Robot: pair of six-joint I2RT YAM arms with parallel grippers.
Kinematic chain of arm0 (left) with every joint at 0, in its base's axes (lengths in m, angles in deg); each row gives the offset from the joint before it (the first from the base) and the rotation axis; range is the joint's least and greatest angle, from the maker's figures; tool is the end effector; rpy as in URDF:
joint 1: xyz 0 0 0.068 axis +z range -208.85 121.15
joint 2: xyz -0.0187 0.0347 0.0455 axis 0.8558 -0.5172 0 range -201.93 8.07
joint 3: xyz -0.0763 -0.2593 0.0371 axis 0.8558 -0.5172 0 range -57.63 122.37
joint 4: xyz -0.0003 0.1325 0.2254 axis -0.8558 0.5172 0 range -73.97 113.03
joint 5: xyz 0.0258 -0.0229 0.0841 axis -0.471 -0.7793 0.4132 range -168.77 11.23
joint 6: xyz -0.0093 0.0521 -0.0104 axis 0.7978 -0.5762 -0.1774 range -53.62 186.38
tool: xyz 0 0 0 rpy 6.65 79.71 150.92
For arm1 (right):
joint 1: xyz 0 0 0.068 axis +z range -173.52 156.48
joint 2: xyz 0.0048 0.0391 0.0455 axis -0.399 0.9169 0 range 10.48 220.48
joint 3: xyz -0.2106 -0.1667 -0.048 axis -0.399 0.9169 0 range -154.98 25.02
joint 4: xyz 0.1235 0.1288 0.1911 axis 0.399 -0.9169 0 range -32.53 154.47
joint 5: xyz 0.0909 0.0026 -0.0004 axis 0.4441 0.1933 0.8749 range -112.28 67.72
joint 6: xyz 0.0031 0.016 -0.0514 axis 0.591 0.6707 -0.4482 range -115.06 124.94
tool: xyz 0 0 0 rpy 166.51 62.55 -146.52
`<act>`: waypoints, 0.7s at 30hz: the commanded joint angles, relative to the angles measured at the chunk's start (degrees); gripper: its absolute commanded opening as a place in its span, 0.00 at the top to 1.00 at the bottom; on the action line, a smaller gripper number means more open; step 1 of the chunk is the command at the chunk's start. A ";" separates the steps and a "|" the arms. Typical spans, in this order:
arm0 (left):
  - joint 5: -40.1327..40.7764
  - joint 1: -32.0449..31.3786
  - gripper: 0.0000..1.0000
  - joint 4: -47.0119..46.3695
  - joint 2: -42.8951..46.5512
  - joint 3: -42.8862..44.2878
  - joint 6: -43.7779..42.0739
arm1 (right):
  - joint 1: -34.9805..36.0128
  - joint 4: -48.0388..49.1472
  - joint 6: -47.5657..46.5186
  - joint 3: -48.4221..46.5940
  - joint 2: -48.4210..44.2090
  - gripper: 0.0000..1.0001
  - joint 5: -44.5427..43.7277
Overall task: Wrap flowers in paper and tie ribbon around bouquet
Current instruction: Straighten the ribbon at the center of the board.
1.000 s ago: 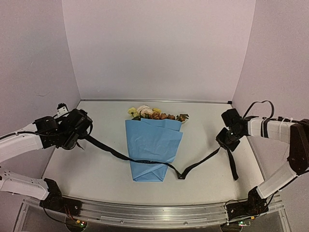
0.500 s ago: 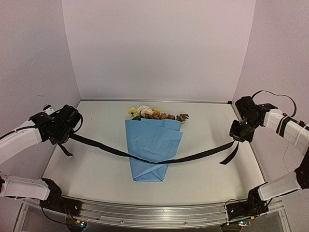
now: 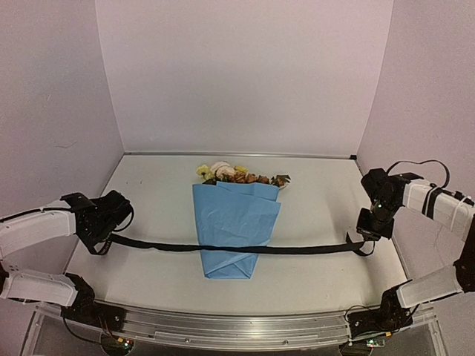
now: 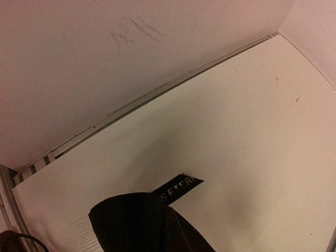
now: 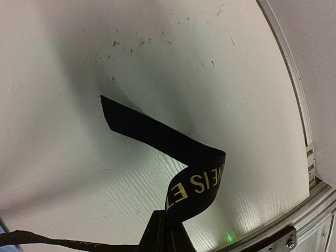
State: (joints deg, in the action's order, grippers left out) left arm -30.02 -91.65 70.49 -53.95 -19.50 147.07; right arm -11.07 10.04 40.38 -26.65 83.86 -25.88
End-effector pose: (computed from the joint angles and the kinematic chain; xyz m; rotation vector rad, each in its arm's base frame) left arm 0.1525 -0.0664 0.2068 -1.0302 2.0577 0.3750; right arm 0.2159 0.0453 0.2252 0.5877 2.8344 0.0595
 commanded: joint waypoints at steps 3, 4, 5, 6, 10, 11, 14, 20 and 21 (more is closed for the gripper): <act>-2.47 0.28 1.00 -1.05 1.69 -3.08 5.63 | -4.09 -4.57 -1.35 -0.95 0.40 1.00 0.23; -2.61 0.28 1.00 -1.26 1.86 -3.46 5.67 | -4.31 -4.82 -1.45 -0.97 0.35 1.00 -0.04; -2.99 0.28 1.00 -1.40 1.84 -3.72 5.83 | -4.40 -5.09 -1.58 -1.02 0.40 1.00 -0.08; -3.32 0.28 0.97 -1.28 1.82 -3.82 6.18 | -4.47 -5.36 -1.62 -1.10 0.57 1.00 -0.16; -5.05 0.28 0.70 -1.32 2.13 -3.85 5.88 | -5.48 -6.39 -1.43 -0.83 1.01 1.00 0.04; -5.37 0.26 0.67 -1.55 2.56 -3.85 5.22 | -5.90 -6.65 -1.24 -0.76 1.01 1.00 0.24; -6.14 0.28 0.52 -3.26 4.73 -3.70 1.65 | -6.87 -7.16 -1.28 -0.43 0.49 1.00 0.37; -8.21 0.28 0.26 -9.59 10.82 -2.65 -10.48 | -9.76 -8.63 -1.73 -1.37 0.67 1.00 0.89; -9.08 0.28 0.23 -10.93 11.43 -2.35 -12.96 | -10.22 -9.10 -1.83 -1.66 0.86 0.99 1.27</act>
State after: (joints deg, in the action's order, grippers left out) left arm -37.20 -91.65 65.48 -45.81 -23.43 143.97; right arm -19.36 3.77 39.21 -26.60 84.52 -25.09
